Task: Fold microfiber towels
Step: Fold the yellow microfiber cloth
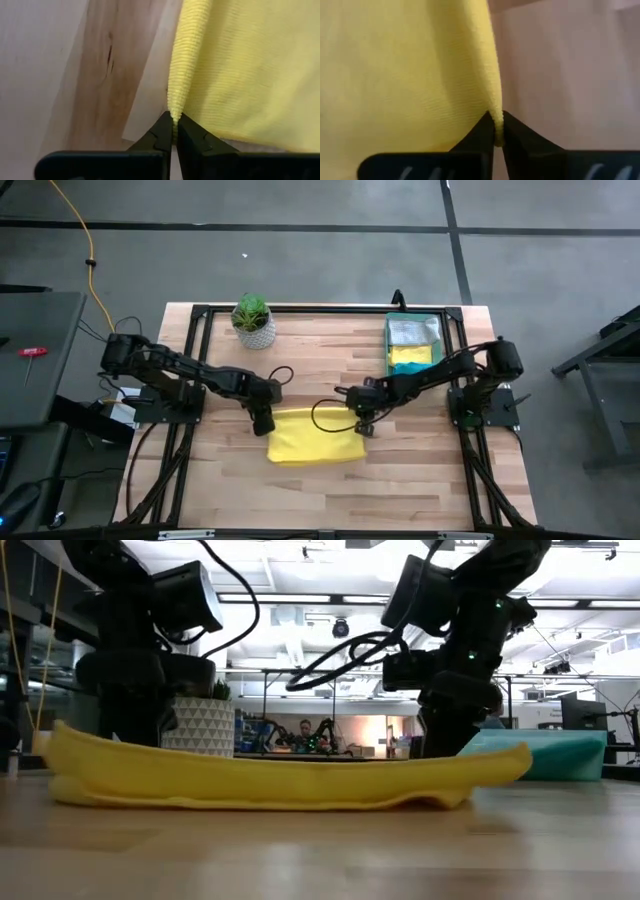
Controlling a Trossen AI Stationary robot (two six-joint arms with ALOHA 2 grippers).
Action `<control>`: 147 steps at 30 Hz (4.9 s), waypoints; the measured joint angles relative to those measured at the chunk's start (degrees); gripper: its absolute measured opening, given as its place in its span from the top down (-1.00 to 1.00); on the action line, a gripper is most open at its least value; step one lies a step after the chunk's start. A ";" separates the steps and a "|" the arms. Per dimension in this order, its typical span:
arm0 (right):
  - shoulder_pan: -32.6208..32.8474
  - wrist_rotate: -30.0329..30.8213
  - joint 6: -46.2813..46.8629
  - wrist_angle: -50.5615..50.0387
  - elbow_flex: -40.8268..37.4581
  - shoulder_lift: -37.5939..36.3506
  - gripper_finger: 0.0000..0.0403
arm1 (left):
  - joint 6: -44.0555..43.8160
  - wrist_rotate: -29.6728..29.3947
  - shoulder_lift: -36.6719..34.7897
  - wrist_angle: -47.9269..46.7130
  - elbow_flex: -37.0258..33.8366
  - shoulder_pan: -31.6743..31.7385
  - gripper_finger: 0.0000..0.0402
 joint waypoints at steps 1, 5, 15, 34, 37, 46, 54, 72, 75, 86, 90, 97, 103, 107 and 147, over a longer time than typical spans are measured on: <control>-0.56 0.08 -0.08 -0.41 -0.03 -0.40 0.92 | 1.08 -0.99 0.08 -0.19 0.38 0.20 0.96; -2.34 0.40 -1.39 -2.58 -0.11 -2.41 0.97 | 4.85 -4.71 0.16 -0.31 1.95 1.66 0.99; -3.44 0.61 -2.54 -7.05 -0.11 -10.32 0.99 | 12.23 -11.93 -1.72 -3.84 4.65 2.01 1.00; 8.15 2.60 12.26 -8.89 -0.04 -16.03 1.00 | 9.05 -18.40 -13.98 -10.19 7.24 -12.45 1.00; 9.69 3.18 14.25 -8.81 -0.01 -16.03 1.00 | 8.53 -18.56 -12.22 -9.65 7.23 -15.39 1.00; 12.83 3.94 20.20 -8.54 0.02 -14.42 1.00 | 3.17 -20.44 -5.89 -6.42 7.23 -19.66 1.00; 15.25 3.04 24.65 -5.84 0.02 -9.87 1.00 | 2.96 -20.67 -3.97 -5.62 7.21 -19.70 1.00; 17.34 1.20 28.97 -4.73 0.00 -9.85 0.74 | 4.18 -20.14 -3.97 -5.07 7.21 -19.66 0.77; 17.34 -0.81 27.72 -4.11 0.00 -9.84 0.48 | 4.91 -17.79 -3.97 -5.48 7.21 -19.68 0.58; 17.34 -6.67 21.87 -4.77 0.00 -12.55 0.02 | 9.80 -6.08 -7.34 -11.19 8.71 -19.67 0.15; 17.34 -1.04 21.86 -6.44 0.00 -16.30 0.01 | 13.06 -10.62 -11.56 -11.72 10.18 -19.48 0.16; 17.28 9.06 22.71 -3.51 0.00 -16.71 0.01 | 18.15 -13.17 -10.50 1.02 10.33 -17.32 0.23; 17.30 10.68 23.38 2.68 -0.02 -12.06 0.01 | 18.35 -14.49 -1.36 9.67 10.24 -15.22 0.39; 17.48 11.28 25.45 5.20 -0.02 -8.10 0.01 | 16.51 -14.24 4.80 11.35 10.20 -15.14 0.56; 15.01 9.36 10.88 7.86 0.00 -6.49 0.01 | -1.52 -18.57 13.21 12.60 10.18 -18.80 0.70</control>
